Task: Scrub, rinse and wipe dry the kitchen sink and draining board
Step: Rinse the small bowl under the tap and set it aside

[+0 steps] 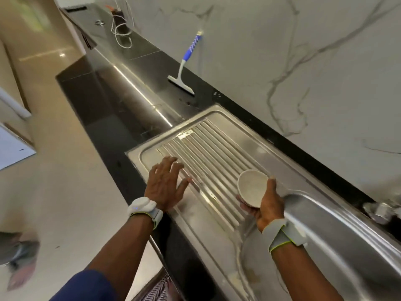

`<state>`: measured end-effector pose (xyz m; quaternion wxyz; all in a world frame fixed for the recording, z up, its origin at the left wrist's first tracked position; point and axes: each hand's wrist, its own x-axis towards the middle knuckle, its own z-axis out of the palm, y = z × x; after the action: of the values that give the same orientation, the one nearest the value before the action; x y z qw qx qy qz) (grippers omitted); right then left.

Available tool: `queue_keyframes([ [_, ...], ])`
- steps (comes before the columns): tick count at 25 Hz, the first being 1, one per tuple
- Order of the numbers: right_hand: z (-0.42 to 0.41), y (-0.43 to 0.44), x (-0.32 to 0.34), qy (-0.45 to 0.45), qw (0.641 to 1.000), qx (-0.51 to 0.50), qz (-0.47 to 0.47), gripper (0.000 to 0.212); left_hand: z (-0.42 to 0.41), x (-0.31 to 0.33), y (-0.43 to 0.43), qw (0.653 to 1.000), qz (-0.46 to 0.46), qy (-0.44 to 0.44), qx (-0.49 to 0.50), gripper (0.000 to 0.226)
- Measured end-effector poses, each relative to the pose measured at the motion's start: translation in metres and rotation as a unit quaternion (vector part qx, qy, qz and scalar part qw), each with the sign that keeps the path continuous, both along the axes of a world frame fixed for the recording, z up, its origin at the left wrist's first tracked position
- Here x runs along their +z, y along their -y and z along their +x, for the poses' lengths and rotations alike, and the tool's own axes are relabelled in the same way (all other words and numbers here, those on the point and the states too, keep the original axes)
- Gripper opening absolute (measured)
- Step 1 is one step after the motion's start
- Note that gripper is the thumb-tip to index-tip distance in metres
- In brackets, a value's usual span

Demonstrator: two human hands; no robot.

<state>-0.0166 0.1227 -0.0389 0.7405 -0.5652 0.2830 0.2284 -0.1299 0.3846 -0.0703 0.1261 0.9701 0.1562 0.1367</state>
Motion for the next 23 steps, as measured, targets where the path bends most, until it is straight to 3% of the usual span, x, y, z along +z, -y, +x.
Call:
queue_keyframes([
  [5,0.073,-0.091,-0.009,0.036,0.999,-0.029,-0.022,0.058,0.025,-0.019,-0.094,0.998,-0.006,0.016,0.058,0.056],
  [10,0.168,-0.148,-0.015,0.063,0.995,-0.052,-0.053,0.061,0.037,-0.039,-0.163,0.996,-0.011,0.015,0.089,0.058],
  [16,0.239,-0.19,-0.009,0.085,0.987,-0.054,-0.128,0.063,0.037,-0.044,-0.169,0.995,-0.033,0.015,0.09,0.063],
  [23,0.251,-0.231,-0.009,0.134,0.971,-0.04,-0.193,0.063,0.036,-0.044,-0.171,0.995,-0.038,0.012,0.094,0.071],
])
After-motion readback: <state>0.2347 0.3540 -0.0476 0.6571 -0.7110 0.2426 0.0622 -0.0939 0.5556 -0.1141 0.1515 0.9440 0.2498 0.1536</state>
